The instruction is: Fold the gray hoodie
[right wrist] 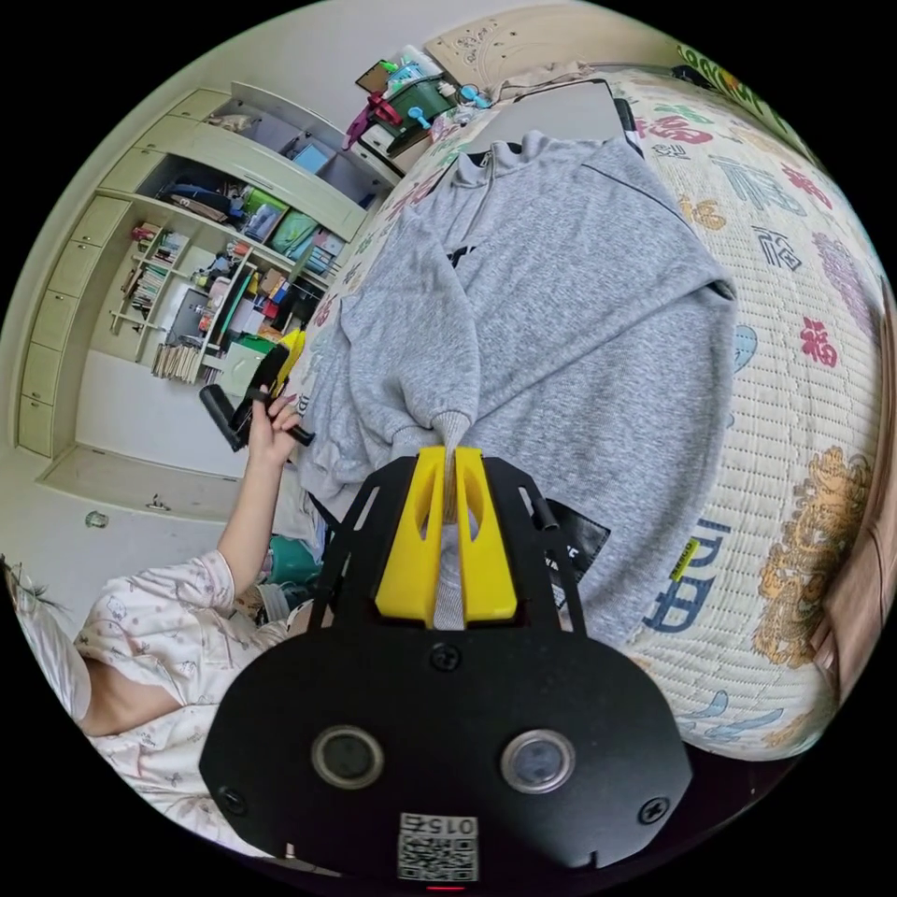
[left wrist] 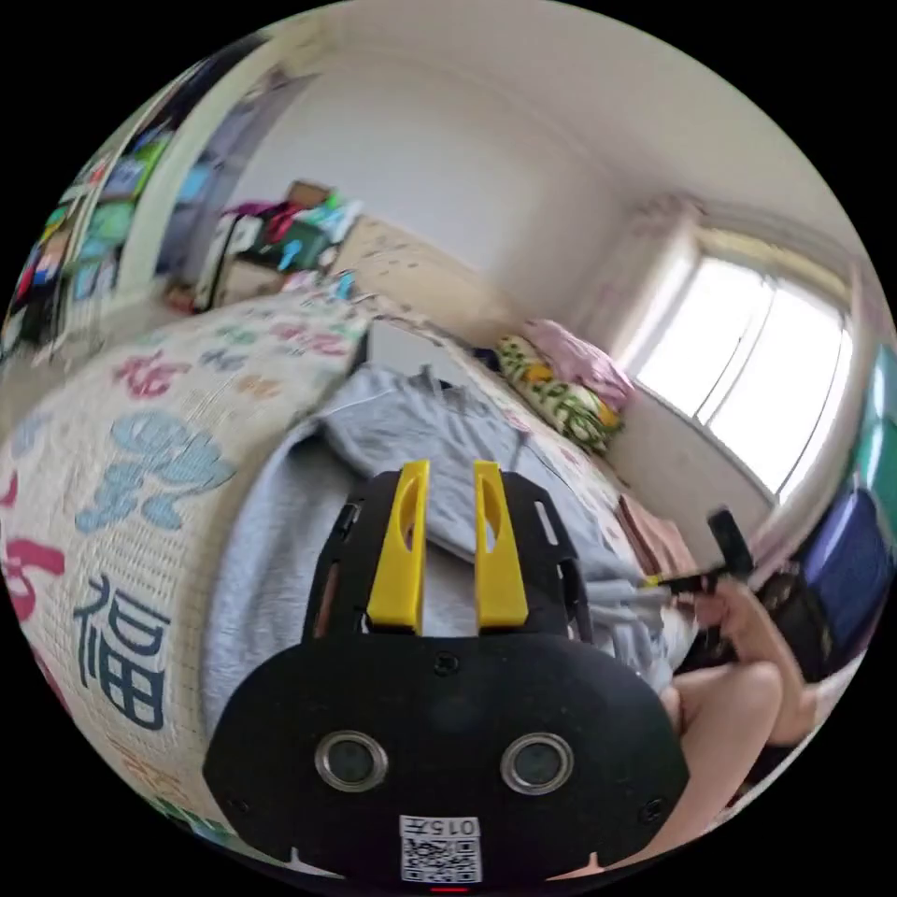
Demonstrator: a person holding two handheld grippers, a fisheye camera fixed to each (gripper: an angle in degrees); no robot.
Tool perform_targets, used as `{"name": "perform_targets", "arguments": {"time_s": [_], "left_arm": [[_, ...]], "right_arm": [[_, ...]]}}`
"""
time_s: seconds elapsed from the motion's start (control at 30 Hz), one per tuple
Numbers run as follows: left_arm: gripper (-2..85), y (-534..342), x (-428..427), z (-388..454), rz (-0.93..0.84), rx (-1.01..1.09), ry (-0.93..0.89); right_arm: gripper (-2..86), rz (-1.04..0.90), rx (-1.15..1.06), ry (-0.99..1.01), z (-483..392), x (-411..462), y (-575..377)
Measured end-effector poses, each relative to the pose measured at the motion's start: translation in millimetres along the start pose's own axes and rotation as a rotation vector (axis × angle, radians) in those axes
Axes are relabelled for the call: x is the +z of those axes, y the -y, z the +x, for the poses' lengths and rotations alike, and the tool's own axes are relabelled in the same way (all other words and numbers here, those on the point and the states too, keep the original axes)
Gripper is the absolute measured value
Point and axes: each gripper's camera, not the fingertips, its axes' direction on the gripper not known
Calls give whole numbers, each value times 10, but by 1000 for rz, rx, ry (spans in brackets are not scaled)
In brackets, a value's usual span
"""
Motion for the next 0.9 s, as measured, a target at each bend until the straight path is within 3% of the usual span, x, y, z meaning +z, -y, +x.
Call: {"name": "perform_targets", "arguments": {"time_s": [0.07, 0.3, 0.47, 0.57, 0.77, 0.9], "left_arm": [[115, 453, 182, -567, -26, -187, -37], [137, 1357, 750, -1074, -54, -395, -46], [78, 1766, 882, -1168, -111, -402, 79], [44, 1815, 771, -1347, -100, -389, 7], [43, 1762, 551, -1541, -103, -355, 55], [63, 1646, 264, -1474, -91, -226, 83]], "right_arm": [[6, -2, 3, -3, 11, 140, -58], [6, 6, 14, -51, 95, 448, -249], [8, 4, 23, -77, 238, 695, -403], [11, -13, 14, -102, 302, 849, -474], [42, -89, 23, -203, 512, 1293, -592], [58, 3, 79, -154, 781, 1214, -771]]}}
